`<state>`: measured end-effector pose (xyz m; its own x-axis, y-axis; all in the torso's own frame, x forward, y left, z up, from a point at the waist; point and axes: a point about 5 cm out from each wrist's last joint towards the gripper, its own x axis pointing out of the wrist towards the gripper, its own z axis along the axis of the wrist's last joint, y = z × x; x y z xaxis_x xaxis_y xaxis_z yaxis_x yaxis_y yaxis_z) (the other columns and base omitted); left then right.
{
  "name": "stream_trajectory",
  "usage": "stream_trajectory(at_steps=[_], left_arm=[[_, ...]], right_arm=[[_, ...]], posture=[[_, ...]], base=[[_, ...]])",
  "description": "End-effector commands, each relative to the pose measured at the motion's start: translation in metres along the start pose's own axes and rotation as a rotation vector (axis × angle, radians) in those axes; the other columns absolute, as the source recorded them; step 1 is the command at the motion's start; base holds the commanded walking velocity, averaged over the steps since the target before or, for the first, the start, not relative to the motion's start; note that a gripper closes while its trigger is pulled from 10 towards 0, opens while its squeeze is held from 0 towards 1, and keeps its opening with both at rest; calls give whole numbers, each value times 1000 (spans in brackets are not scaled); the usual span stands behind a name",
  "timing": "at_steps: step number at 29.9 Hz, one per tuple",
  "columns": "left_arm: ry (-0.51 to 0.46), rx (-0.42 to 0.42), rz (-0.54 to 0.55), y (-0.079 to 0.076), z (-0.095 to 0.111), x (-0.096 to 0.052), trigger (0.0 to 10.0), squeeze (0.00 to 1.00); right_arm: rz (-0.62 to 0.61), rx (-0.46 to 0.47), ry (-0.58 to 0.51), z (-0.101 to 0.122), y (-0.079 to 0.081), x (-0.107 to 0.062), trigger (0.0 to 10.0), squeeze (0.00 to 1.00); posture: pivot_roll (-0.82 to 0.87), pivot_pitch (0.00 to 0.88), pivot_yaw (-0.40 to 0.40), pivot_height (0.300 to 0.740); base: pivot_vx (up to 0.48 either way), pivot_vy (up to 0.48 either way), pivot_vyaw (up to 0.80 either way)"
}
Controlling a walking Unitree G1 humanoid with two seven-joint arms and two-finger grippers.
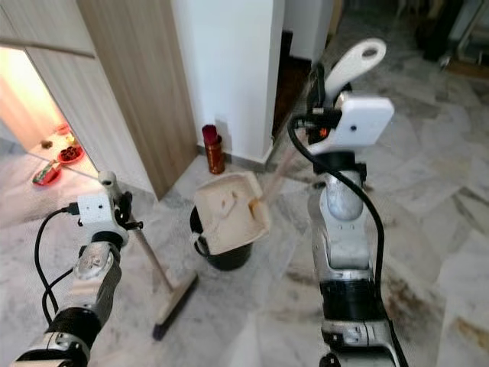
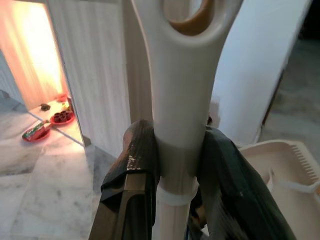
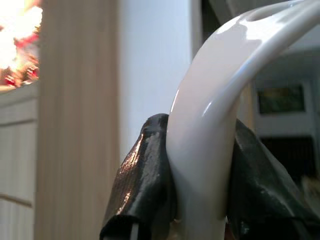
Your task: Sweep floor
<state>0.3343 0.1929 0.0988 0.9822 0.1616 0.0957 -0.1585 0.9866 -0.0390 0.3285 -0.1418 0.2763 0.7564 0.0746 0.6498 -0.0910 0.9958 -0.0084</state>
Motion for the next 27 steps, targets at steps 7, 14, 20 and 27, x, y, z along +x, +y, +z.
stream_trajectory(at_steps=[7, 14, 20, 27], left_arm=[[-62, 17, 29, 8, 10, 2, 10000, 0], [-58, 13, 29, 7, 9, 1, 10000, 0], [-58, 14, 30, 7, 9, 1, 10000, 0], [-53, 16, 28, 8, 8, 0, 10000, 0]], right_arm=[[58, 51, -111, 21, 15, 14, 10000, 0], [59, 39, -112, 22, 15, 14, 10000, 0], [52, 36, -104, 20, 12, 13, 10000, 0], [49, 28, -101, 19, 12, 12, 10000, 0]], posture=[[30, 0, 27, 740], [26, 6, 26, 740], [25, 9, 28, 740], [26, 13, 30, 740]], base=[[306, 0, 0], [295, 0, 0], [94, 0, 0], [0, 0, 0]])
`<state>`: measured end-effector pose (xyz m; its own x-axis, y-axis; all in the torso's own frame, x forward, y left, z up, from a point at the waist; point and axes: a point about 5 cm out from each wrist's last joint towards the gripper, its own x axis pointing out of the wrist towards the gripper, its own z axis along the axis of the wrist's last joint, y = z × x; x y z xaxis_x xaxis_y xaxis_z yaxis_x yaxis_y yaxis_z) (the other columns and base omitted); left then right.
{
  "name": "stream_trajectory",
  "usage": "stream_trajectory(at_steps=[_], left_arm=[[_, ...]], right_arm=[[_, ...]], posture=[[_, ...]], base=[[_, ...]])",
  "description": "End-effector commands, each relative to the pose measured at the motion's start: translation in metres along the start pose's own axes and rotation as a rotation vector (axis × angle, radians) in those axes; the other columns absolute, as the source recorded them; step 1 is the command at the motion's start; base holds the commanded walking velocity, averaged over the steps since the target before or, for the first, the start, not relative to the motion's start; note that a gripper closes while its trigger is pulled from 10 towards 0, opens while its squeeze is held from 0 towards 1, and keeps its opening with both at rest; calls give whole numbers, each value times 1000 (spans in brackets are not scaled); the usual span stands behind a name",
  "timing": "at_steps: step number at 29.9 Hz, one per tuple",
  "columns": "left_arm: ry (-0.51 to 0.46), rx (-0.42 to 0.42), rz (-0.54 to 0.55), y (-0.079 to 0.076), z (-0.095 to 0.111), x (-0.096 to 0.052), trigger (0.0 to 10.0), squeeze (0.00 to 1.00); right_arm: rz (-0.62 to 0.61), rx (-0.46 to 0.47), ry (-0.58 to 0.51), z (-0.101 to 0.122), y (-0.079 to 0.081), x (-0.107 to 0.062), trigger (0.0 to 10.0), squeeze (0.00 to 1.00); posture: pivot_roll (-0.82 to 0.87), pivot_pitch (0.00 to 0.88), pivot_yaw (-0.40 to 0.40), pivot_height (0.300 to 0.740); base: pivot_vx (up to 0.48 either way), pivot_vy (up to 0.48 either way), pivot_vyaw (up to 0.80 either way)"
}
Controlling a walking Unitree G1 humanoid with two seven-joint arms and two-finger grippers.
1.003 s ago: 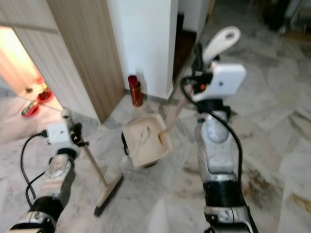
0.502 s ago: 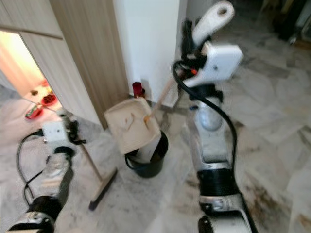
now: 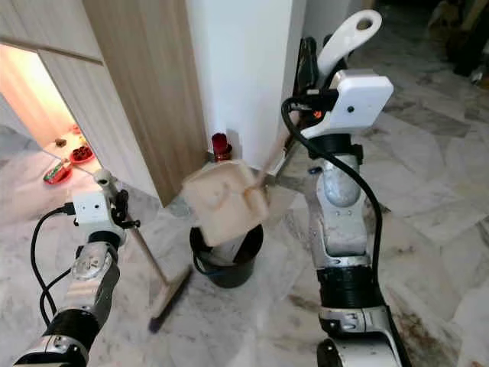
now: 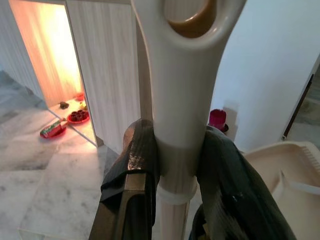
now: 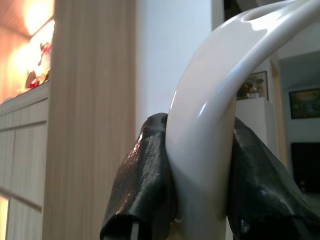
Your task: Sweep floor
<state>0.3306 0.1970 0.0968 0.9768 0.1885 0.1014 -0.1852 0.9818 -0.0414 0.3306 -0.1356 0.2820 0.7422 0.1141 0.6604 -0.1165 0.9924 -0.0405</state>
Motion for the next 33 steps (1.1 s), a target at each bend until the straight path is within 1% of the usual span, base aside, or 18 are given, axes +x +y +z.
stream_trajectory(at_steps=[1, 8, 33], left_arm=[[-46, 15, 1, 3, 10, 4, 10000, 0], [-46, 16, 2, 3, 10, 4, 10000, 0], [-50, 11, 2, 3, 9, 2, 10000, 0]], right_arm=[[8, 34, -87, 16, 5, 7, 10000, 0], [9, 33, -81, 15, 5, 6, 10000, 0], [18, 33, -71, 14, 5, 4, 10000, 0]], posture=[[26, 13, 30, 740], [26, 14, 29, 740], [25, 21, 21, 740]], base=[[0, 0, 0], [0, 0, 0], [276, 0, 0]])
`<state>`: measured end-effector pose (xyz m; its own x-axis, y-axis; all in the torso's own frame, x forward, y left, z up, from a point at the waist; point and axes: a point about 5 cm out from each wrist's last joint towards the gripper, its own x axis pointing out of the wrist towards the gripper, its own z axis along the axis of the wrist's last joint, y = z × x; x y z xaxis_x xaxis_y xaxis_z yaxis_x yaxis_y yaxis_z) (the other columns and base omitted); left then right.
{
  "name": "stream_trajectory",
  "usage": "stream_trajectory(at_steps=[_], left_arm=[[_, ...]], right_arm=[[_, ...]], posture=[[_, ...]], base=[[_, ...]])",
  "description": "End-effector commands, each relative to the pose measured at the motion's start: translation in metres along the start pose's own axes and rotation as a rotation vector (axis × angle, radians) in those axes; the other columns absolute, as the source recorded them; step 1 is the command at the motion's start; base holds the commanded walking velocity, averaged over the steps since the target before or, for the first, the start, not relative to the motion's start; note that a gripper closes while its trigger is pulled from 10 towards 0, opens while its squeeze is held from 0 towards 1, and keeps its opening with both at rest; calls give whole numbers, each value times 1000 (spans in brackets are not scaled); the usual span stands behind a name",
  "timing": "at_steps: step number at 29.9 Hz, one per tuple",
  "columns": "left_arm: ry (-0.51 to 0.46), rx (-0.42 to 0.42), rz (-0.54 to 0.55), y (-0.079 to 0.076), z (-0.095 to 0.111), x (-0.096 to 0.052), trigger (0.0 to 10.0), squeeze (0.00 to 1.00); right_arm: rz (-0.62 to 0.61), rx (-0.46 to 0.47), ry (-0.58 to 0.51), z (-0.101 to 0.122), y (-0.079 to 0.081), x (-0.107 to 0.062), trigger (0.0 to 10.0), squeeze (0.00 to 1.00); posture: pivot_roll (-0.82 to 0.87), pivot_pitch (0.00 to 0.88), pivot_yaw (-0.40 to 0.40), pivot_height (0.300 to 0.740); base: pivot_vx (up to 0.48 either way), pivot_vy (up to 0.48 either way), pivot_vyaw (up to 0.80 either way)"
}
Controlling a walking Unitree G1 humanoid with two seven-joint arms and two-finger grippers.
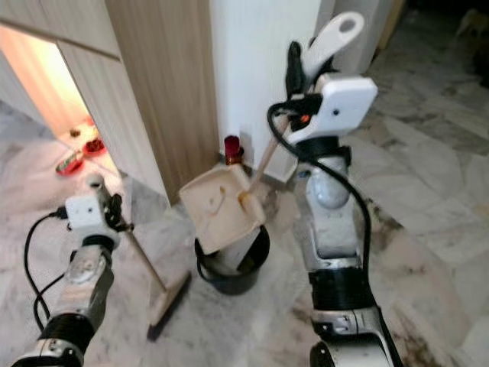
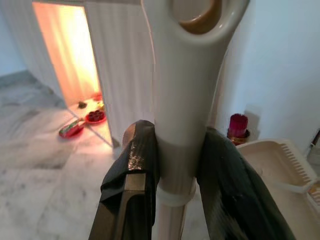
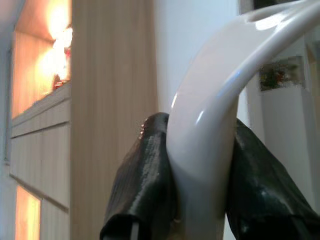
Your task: Sweep floor
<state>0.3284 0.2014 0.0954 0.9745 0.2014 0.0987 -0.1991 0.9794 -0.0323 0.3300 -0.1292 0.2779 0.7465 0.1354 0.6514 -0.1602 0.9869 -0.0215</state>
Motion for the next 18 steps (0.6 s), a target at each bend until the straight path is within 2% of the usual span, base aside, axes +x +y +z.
stream_trajectory(at_steps=[1, 5, 11, 18], left_arm=[[-52, -1, -11, -2, 10, 3, 10000, 0], [-54, -3, -9, -2, 11, 3, 10000, 0], [-58, -4, -7, -2, 11, 3, 10000, 0], [-59, -8, -12, -2, 11, 2, 10000, 0]], right_arm=[[0, -10, -82, 17, -1, 6, 10000, 0], [6, -7, -82, 17, 0, 7, 10000, 0], [28, -10, -77, 16, 1, 7, 10000, 0], [97, -95, -93, 19, 4, 8, 10000, 0]], posture=[[26, 21, 21, 740], [26, 22, 20, 740], [27, 23, 19, 740], [25, 26, 19, 740]], base=[[296, 0, 0], [291, 0, 0], [0, 0, 0], [0, 0, 0]])
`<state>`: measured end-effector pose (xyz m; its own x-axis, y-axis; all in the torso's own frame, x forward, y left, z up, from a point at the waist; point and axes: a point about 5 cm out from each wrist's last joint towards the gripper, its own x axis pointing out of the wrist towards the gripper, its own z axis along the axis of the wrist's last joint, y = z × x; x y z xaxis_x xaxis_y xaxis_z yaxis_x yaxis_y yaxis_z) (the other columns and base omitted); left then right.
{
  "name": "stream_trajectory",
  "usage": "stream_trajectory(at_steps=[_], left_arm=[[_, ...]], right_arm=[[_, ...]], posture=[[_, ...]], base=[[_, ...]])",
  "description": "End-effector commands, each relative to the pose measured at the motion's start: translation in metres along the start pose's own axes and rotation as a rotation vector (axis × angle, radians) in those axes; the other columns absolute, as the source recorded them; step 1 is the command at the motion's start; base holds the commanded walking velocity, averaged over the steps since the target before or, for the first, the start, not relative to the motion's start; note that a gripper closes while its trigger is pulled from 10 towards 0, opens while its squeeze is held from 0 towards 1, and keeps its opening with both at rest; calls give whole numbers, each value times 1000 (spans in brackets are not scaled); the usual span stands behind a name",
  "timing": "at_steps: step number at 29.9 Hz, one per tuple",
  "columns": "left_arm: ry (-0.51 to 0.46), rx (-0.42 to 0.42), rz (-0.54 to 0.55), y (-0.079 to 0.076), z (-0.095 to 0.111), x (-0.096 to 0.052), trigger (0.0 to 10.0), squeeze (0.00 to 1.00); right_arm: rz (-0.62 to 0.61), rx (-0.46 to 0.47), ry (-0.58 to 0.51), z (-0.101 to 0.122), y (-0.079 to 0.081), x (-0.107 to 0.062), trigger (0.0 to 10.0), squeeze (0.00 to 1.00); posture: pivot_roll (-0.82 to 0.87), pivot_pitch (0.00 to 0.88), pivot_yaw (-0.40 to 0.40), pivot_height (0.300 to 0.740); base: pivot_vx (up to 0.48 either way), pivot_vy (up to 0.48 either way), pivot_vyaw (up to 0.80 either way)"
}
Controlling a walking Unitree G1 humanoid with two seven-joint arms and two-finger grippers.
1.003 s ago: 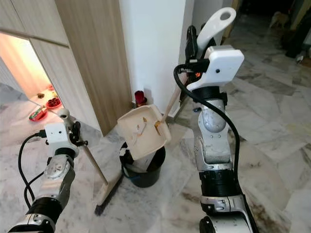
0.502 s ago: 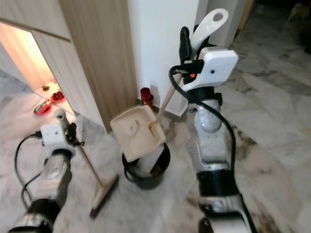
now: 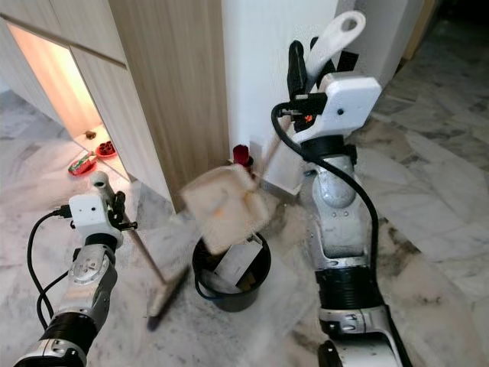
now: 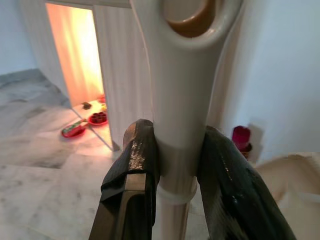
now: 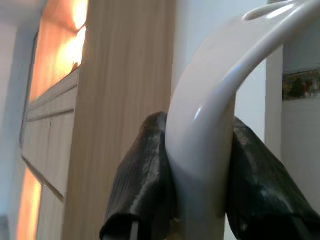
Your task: Sweep floor
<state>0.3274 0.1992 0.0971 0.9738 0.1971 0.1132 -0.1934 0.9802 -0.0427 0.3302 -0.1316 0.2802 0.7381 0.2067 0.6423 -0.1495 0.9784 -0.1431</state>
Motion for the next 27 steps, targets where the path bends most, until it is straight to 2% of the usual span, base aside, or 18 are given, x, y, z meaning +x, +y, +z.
stream_trajectory(at_steps=[1, 10, 19, 22, 23, 27], left_arm=[[-45, 3, -8, 0, 9, 3, 10000, 0], [-43, 4, -8, 0, 8, 2, 10000, 0], [-44, 4, -8, 0, 8, 2, 10000, 0], [-44, 4, -9, 0, 8, 2, 10000, 0], [-44, 3, -9, 0, 8, 2, 10000, 0], [-46, 3, -9, 0, 8, 1, 10000, 0]], right_arm=[[23, -3, -99, 18, 4, 7, 10000, 0], [59, -47, -108, 20, 4, 6, 10000, 0], [194, -130, -127, 22, 17, 3, 10000, 0], [261, -165, -132, 22, 25, 1, 10000, 0], [342, -200, -136, 22, 35, -2, 10000, 0], [423, -225, -159, 23, 48, -8, 10000, 0]], posture=[[25, 27, 19, 740], [25, 31, 19, 740], [23, 33, 19, 740], [24, 33, 18, 740], [24, 34, 17, 740], [25, 35, 15, 740]], base=[[0, 0, 0], [0, 0, 0], [0, 0, 0], [0, 0, 0], [0, 0, 0], [0, 0, 0]])
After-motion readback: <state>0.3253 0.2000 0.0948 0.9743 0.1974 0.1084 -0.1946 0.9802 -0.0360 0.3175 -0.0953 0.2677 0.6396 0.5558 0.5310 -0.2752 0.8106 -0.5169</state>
